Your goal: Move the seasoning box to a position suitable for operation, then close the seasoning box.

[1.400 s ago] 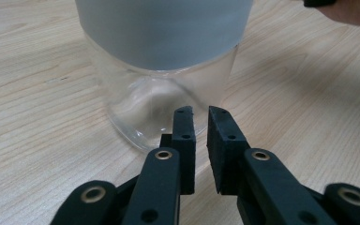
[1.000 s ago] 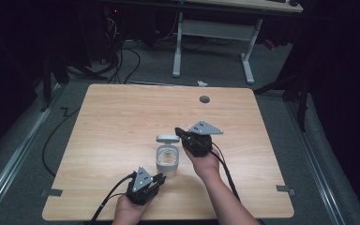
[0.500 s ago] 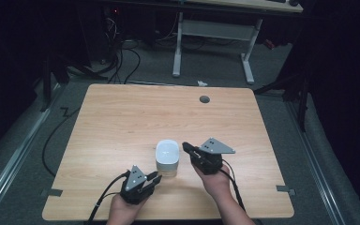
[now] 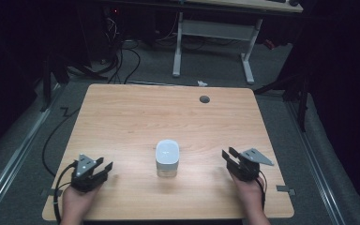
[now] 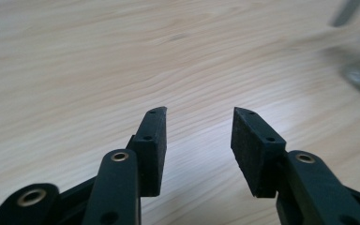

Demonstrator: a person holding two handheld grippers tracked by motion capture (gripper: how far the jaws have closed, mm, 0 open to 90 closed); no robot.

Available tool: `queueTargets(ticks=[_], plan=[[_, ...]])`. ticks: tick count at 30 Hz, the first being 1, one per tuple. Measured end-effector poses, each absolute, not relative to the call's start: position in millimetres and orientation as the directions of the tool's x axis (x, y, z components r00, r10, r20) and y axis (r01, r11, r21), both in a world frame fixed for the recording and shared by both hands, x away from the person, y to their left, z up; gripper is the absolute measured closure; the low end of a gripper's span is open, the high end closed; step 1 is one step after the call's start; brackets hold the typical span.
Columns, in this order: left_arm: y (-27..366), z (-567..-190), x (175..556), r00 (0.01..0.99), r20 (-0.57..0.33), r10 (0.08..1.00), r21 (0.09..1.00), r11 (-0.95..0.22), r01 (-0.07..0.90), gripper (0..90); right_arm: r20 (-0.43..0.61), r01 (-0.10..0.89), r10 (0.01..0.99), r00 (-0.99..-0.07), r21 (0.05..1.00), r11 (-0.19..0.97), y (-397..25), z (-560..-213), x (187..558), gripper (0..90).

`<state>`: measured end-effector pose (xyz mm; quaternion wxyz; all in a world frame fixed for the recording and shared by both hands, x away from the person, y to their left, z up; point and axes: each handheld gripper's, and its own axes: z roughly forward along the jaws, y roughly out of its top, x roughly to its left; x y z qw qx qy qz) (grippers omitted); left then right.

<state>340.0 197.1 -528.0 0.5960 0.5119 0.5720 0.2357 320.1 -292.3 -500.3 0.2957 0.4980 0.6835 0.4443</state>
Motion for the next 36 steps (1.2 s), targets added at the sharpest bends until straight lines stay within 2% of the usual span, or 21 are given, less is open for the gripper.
queueTargets(ticks=[2,5,10,19,23,26,30,36], plan=[[206,-529,343,0.199,-0.452,0.869,0.874,0.389,0.29,55.1,0.017,0.409,0.957,-0.291,0.906,0.108,-304,-510,306,58.7],[203,-530,343,0.203,-0.455,0.867,0.874,0.392,0.287,53.9,-0.035,0.433,0.962,-0.271,0.888,0.154,-310,-516,297,55.6],[195,-530,341,0.228,-0.425,0.876,0.887,0.353,0.296,52.7,-0.05,0.438,0.956,-0.288,0.881,0.178,-306,-515,301,52.1],[190,-533,340,0.241,-0.418,0.876,0.887,0.337,0.315,51.8,-0.006,0.436,0.963,-0.27,0.891,0.128,-313,-512,296,51.4],[188,-534,339,0.241,-0.457,0.856,0.869,0.373,0.324,52.3,0.005,0.443,0.969,-0.247,0.89,0.109,-315,-513,295,51.4],[183,-533,339,0.265,-0.433,0.862,0.883,0.345,0.32,52.5,0.025,0.449,0.972,-0.235,0.889,0.086,-317,-517,291,51.7],[179,-532,340,0.277,-0.438,0.855,0.883,0.35,0.314,52.7,-0.031,0.44,0.966,-0.259,0.886,0.146,-315,-513,293,50.5],[170,-528,341,0.294,-0.437,0.85,0.888,0.354,0.294,53.2,0.014,0.452,0.97,-0.243,0.886,0.101,-323,-516,289,49.2]])
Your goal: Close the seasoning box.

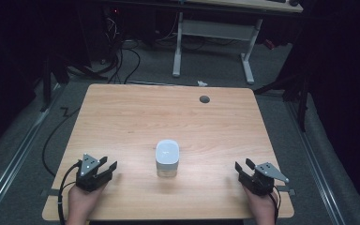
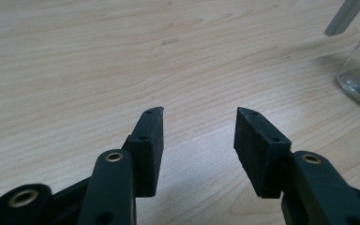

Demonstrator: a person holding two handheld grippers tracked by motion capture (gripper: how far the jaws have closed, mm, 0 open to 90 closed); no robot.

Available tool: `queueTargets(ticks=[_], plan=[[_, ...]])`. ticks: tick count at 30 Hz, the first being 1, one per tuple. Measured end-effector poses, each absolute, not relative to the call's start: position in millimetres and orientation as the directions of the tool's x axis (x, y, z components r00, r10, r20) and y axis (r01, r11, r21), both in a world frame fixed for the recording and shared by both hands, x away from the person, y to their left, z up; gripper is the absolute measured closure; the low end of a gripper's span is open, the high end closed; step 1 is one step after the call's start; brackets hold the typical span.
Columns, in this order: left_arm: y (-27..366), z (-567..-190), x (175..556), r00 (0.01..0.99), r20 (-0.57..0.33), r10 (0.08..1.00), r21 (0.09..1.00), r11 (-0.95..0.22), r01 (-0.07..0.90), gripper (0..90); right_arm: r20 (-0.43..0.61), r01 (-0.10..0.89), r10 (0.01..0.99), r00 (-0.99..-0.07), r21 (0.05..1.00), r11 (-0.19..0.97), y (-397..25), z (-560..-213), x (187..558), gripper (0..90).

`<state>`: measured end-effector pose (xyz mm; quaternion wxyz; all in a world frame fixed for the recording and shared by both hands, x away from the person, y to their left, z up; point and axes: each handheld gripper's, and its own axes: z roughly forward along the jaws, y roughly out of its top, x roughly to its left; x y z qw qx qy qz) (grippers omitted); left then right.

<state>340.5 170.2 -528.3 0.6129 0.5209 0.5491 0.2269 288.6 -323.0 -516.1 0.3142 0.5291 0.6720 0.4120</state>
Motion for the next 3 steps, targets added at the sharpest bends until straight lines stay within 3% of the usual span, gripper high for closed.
queueTargets(ticks=[3], plan=[[170.2,-527.2,339.0,0.3,-0.43,0.851,0.891,0.347,0.294,53.1,-0.004,0.458,0.969,-0.249,0.881,0.121,-322.7,-514.5,289.9,48.0]])
